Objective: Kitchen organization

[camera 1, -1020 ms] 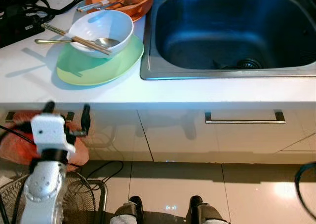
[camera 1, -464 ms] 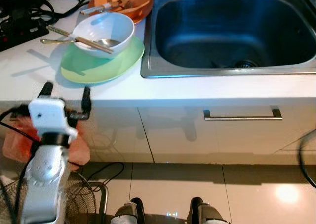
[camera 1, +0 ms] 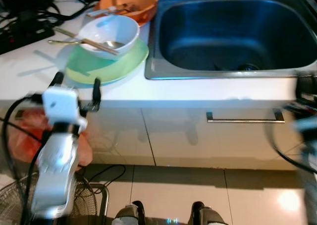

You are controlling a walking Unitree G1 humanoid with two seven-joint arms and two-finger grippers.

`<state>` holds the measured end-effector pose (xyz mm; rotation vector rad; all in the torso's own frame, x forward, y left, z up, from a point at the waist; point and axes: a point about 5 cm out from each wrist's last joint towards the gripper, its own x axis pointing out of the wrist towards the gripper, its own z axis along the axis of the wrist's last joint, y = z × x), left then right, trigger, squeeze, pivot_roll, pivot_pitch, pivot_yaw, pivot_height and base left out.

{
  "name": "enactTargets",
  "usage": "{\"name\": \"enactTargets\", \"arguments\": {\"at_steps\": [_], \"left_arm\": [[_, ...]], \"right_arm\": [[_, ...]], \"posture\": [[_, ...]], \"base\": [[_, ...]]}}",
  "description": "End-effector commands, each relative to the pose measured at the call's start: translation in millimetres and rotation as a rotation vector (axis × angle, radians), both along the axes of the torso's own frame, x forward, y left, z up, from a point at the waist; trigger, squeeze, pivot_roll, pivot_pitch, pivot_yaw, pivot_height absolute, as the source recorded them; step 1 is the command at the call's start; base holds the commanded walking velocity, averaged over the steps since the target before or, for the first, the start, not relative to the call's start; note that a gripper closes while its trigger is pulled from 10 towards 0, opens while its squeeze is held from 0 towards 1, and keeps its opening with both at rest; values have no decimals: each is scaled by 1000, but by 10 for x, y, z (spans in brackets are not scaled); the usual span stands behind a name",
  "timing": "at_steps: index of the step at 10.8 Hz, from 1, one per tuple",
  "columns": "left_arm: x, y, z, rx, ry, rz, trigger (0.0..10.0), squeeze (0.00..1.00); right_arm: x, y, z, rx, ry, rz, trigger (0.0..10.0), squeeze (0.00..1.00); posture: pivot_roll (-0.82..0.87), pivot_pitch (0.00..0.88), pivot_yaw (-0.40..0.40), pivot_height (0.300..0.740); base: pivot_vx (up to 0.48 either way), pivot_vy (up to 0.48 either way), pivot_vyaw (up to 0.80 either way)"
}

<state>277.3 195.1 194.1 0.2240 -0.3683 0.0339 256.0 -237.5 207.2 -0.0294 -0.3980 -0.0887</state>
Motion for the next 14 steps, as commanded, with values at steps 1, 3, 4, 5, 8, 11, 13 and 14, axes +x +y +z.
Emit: {"name": "enactTargets", "arguments": {"at_steps": [1,3,4,5,8,11,13,14], "left_arm": [[42,-16,0,15,-4,-4,10000,0],[95,-81,4,13,-9,-27,10000,0],[132,-145,-27,11,1,-52,10000,0],[192,-252,-56,20,4,-101,10000,0],[321,-446,-49,-8,-4,-173,10000,0],[420,-621,-10,-12,-22,-242,10000,0],[490,-704,47,-28,-39,-262,10000,0],[511,-744,61,-23,-47,-275,10000,0]], "right_arm": [[71,71,-35,7,0,32,10000,0],[179,160,-13,22,-18,62,10000,0],[244,249,-36,12,-10,102,10000,0],[325,318,-29,22,-18,129,10000,0],[498,435,-75,38,-17,159,10000,0],[708,577,-78,54,-19,183,10000,0],[788,639,-69,53,-24,194,10000,0],[802,661,-102,51,-18,197,10000,0]], "posture": [[66,165,89,740],[62,159,89,740],[63,151,86,740],[61,144,80,740],[61,129,81,740],[70,109,89,740],[78,111,88,740],[83,116,86,740]], "base": [[0,0,0],[0,0,0],[0,0,0],[0,0,0],[0,0,0],[0,0,0],[0,0,0],[0,0,0]]}}
